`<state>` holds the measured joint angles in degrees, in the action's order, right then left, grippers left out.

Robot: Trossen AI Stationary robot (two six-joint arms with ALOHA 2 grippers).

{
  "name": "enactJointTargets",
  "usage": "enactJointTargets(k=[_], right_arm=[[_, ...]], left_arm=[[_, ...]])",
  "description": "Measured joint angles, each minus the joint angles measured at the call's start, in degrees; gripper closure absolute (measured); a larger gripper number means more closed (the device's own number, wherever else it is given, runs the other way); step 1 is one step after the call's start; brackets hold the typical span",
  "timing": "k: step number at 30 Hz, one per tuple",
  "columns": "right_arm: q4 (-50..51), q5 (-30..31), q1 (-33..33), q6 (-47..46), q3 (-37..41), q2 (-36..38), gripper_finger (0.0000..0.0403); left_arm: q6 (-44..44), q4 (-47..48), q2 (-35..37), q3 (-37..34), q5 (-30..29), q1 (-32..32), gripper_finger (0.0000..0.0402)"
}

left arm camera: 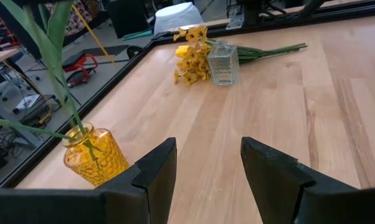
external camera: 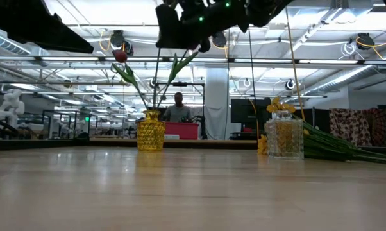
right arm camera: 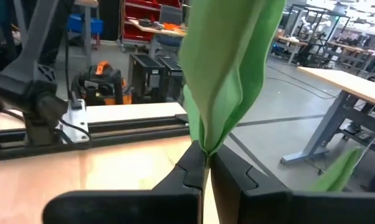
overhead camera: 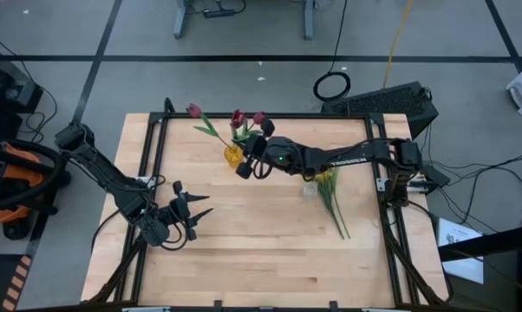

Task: Sort flowers into vase by color
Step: Put the red flower into the yellow vase

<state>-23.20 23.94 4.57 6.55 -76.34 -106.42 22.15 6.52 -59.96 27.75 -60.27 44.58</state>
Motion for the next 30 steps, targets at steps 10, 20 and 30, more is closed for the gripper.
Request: enactJointTargets(k=[10, 20, 30], right_arm=[[-0.24, -0.03, 0.33, 0.11, 0.0, -1.39, 0.0395], [-0.2, -0.2, 0.33, 0.11, 0.02, -2.74, 0.039], [-0.09, -0.28, 0.33, 0.11, 0.02, -3.2, 0.0374]], left_arm=[[-0.02, 0.02, 0.0, 0.0, 0.0, 0.02, 0.0215], [0.02, 0.0, -0.02, 0.0, 0.0, 0.02, 0.0215], [0.01, 0.0, -0.02, 0.0, 0.0, 0.02, 0.0215]])
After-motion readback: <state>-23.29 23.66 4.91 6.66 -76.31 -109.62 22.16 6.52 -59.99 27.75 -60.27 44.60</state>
